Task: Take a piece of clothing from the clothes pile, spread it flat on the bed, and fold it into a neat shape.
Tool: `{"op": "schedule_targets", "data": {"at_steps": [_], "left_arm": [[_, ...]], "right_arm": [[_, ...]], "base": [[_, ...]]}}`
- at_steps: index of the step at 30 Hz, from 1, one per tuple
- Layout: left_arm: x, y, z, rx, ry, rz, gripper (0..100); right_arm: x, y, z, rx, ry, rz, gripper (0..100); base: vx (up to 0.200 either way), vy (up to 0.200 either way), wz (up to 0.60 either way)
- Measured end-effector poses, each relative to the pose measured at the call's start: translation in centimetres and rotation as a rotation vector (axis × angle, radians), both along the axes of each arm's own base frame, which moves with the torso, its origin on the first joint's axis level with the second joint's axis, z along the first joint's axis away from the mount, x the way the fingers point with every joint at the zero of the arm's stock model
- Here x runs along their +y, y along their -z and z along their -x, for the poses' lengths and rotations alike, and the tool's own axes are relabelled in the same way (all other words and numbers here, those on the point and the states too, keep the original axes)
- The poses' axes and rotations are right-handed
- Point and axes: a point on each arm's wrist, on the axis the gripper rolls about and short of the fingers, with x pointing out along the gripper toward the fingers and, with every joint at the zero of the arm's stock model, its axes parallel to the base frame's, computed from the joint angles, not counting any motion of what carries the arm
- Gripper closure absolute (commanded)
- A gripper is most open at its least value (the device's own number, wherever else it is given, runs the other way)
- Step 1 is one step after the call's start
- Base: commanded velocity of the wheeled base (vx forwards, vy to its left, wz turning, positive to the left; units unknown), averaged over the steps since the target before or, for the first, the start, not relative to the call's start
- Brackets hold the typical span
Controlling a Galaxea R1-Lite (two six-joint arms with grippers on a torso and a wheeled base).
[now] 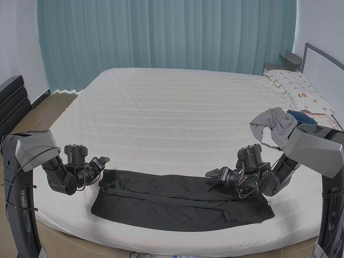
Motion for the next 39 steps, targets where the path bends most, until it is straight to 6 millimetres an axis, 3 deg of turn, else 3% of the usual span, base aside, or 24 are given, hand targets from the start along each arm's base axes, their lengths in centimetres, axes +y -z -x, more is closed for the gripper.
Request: {"op": "schedule_targets", "data": {"at_steps": [8,15,21,33,39], "left_arm": [[0.0,0.0,0.0,0.0,0.0,0.0,0],[0.0,0.0,0.0,0.0,-0.001,0.0,0],[0.1,0.0,0.0,0.001,-0.001,0.0,0],[0.0,0.0,0.0,0.002,-0.002,0.006,0],[0.2,-0.6,0.0,-0.012,-0.009,0.005,0]], "right_arm": [[1.6,-0.8,-2.5,-0.022,0.109,-0.102,0],[1.3,-1.1,-2.6,-0.03,0.139,-0.109,0],[-1.7,-2.0,-1.4,-0.012,0.181,-0.088,0],[-6.6,-0.4,0.5,0.087,0.274,-0.017,0],[-8.1,-2.0,1.1,0.07,0.324,-0.048,0]], "base": [[0.0,0.0,0.0],[0.0,0.0,0.0],[0.0,0.0,0.0],[0.0,0.0,0.0],[0.0,0.0,0.0]]}}
